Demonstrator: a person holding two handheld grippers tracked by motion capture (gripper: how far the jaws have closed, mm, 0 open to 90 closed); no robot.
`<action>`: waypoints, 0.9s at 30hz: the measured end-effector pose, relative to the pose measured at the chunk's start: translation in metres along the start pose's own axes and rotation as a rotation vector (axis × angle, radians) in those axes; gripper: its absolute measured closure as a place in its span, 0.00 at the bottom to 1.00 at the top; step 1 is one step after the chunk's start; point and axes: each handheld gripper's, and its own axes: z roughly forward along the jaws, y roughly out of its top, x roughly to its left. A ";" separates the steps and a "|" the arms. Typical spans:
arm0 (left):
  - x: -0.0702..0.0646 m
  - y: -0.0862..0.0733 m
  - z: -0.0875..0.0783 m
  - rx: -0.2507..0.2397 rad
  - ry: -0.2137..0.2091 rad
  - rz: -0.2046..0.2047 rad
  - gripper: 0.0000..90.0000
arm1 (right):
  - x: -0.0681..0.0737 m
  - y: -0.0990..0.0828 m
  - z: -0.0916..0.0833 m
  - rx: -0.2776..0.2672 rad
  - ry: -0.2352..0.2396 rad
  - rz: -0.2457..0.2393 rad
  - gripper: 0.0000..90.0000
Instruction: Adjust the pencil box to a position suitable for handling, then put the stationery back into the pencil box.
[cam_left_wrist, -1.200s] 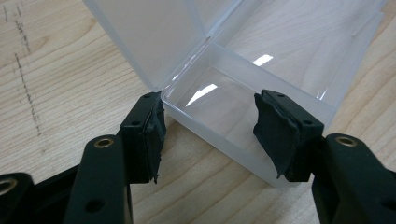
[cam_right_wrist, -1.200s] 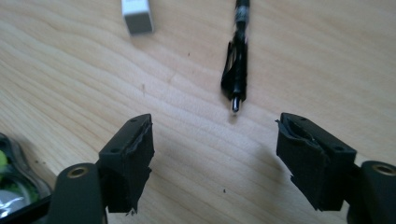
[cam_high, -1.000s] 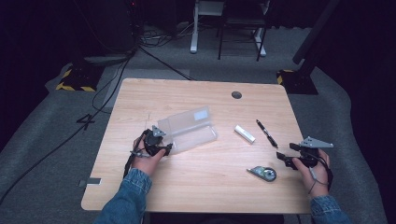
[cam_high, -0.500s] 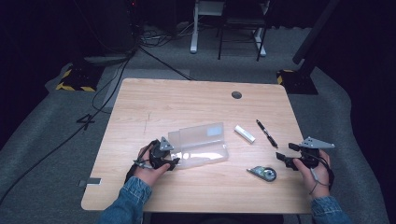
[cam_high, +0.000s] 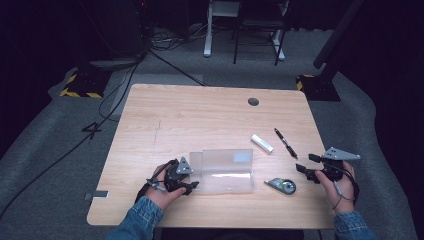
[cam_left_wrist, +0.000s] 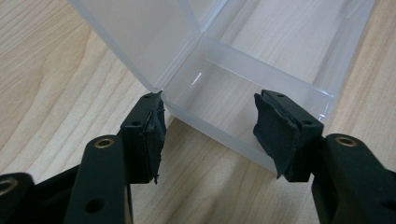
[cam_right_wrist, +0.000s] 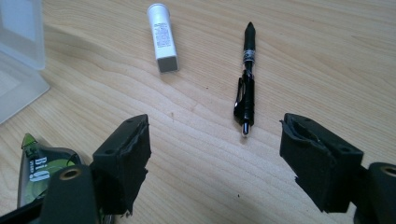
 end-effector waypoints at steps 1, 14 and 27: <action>-0.001 0.000 0.000 -0.001 -0.014 0.014 0.48 | 0.000 0.000 0.001 0.003 0.002 0.001 0.28; -0.004 0.004 -0.008 -0.063 0.048 0.005 0.35 | 0.012 0.008 -0.001 0.010 0.043 -0.045 0.28; -0.011 0.000 -0.036 -0.144 0.100 -0.012 0.33 | 0.029 0.016 -0.001 0.033 0.091 -0.090 0.28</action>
